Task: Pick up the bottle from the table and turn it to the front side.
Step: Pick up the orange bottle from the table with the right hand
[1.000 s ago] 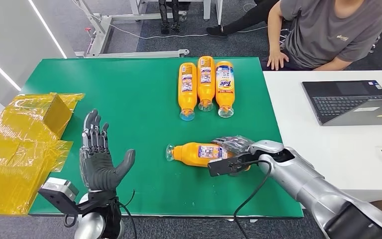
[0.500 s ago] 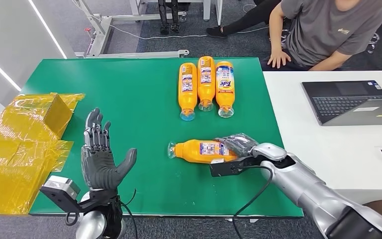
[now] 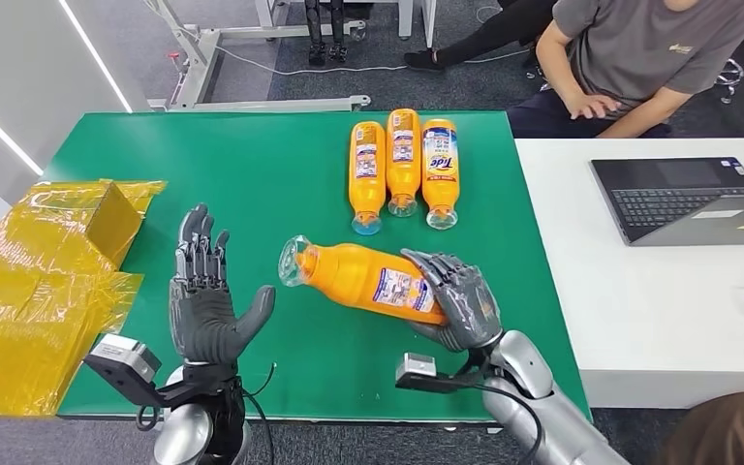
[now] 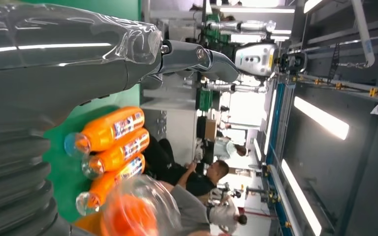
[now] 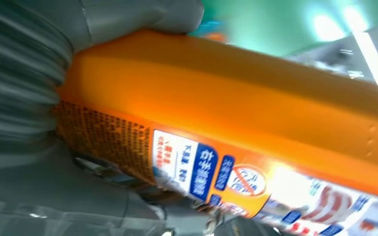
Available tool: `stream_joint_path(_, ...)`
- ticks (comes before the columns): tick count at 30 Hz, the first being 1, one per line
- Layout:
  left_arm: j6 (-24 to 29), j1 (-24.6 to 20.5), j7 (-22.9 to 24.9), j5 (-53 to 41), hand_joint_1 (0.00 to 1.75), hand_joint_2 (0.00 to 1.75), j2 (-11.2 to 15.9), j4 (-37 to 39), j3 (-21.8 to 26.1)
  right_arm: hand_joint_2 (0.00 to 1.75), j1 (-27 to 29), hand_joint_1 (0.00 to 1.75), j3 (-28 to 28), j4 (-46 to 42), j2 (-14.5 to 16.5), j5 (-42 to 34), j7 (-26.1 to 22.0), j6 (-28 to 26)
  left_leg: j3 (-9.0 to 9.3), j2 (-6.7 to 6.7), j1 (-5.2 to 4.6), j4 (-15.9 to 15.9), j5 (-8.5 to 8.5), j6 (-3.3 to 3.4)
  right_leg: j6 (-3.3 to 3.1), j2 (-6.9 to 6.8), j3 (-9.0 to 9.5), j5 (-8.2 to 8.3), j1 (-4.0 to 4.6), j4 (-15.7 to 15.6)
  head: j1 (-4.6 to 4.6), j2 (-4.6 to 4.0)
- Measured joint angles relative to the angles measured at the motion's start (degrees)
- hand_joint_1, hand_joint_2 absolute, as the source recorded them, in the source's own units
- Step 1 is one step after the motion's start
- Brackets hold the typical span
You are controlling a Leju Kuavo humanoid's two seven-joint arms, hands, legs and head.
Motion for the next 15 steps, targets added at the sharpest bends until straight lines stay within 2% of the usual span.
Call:
stream_joint_path(2, -1.4, -0.1, 0.0, 0.6, 0.0, 1.75, -0.3, 0.6, 0.0, 1.75, 3.0, 1.75, -3.8, -2.7, 2.1, -0.5, -3.0, 0.0, -0.01, -0.01, -0.01, 0.0, 0.0, 0.0, 0.02, -0.01, 0.0, -0.02, 0.01, 0.0, 0.0, 0.0)
stream_joint_path(6, -4.1, -0.4, 0.0, 2.0, 0.0, 1.75, -0.8, 1.5, 0.0, 1.75, 6.4, 1.75, -7.5, -5.7, 4.6, -1.1, -4.6, 0.0, 0.0, 0.03, -0.02, 0.0, 0.0, 0.0, 0.02, 0.03, 0.0, -0.01, -0.01, 0.0, 0.01, 0.0)
stream_joint_path(11, -4.7, -0.5, 0.0, 2.3, 0.0, 1.75, -0.9, 1.6, 0.0, 1.75, 6.7, 1.75, -7.8, -6.0, 4.9, -1.4, -4.7, 0.0, 0.0, 0.03, -0.02, 0.0, 0.0, 0.0, 0.02, 0.03, 0.0, -0.01, -0.01, 0.0, 0.01, 0.0)
stream_joint_path(15, -11.5, -2.0, 0.0, 5.3, 0.0, 1.75, -1.3, 3.1, -1.4, 1.75, 5.4, 1.75, -5.0, -5.8, 5.9, -12.1, 0.0, 4.9, 0.0, 0.04, -0.03, 0.0, 0.0, 0.01, 0.02, 0.03, 0.0, 0.02, -0.02, 0.0, -0.01, 0.0)
